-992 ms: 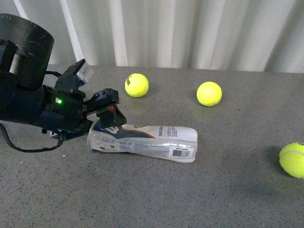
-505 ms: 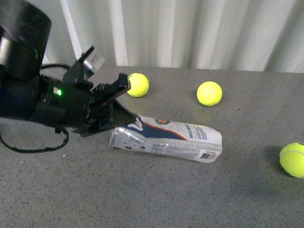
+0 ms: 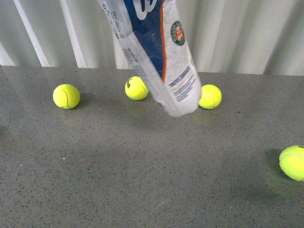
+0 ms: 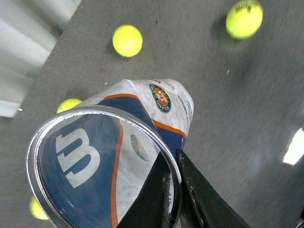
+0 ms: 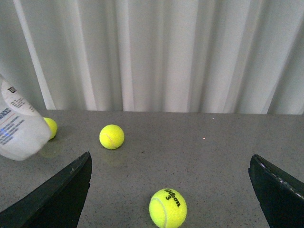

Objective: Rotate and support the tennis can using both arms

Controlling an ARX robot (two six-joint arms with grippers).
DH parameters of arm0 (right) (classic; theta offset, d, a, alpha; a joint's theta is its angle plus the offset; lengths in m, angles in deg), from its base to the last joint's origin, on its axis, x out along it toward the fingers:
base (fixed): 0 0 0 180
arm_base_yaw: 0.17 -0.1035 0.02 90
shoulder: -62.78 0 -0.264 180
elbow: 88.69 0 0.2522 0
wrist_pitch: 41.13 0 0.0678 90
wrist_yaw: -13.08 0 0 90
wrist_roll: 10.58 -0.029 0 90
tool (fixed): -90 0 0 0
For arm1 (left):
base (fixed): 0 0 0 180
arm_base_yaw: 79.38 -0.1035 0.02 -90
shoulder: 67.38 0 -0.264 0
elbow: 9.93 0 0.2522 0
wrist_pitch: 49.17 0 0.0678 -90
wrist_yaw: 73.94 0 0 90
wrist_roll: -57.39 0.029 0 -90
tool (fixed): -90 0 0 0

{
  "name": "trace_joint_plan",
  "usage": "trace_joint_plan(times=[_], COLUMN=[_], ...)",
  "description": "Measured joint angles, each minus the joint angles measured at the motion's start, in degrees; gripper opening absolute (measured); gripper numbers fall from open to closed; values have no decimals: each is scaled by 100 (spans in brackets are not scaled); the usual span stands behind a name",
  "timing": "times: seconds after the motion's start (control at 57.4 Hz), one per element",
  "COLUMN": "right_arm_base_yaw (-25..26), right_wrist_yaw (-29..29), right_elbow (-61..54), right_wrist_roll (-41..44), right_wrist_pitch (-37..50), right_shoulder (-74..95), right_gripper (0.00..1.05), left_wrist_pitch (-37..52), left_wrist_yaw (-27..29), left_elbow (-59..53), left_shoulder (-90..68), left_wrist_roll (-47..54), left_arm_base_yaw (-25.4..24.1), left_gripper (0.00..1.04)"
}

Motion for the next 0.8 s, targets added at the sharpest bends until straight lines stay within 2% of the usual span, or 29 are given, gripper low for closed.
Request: trace_joint_plan(times=[0.122, 0.226, 0.296, 0.487, 0.801], right_arm_base_yaw=[0, 0, 0, 0, 0], right_wrist_yaw=[2, 2, 2, 2, 2], right_elbow=[0, 0, 0, 0, 0], right_wrist_roll=[0, -2, 0, 0, 0], right_wrist_pitch=[0, 0, 0, 0, 0], right_shoulder=[0, 0, 0, 0, 0], right_gripper=[98, 98, 98, 98, 98], left_wrist_pitch=[-874, -955, -822, -623, -575], left_wrist_yaw=[503, 1252, 1460, 1414, 769], left_elbow=[702, 887, 863, 479, 227], left_shoulder=[-420, -697, -876, -1023, -1307], left_wrist_roll=[1292, 2194, 2520, 2621, 2218], left_arm_base_yaw=[153, 232, 273, 334, 343], left_gripper=[4, 4, 4, 4, 4])
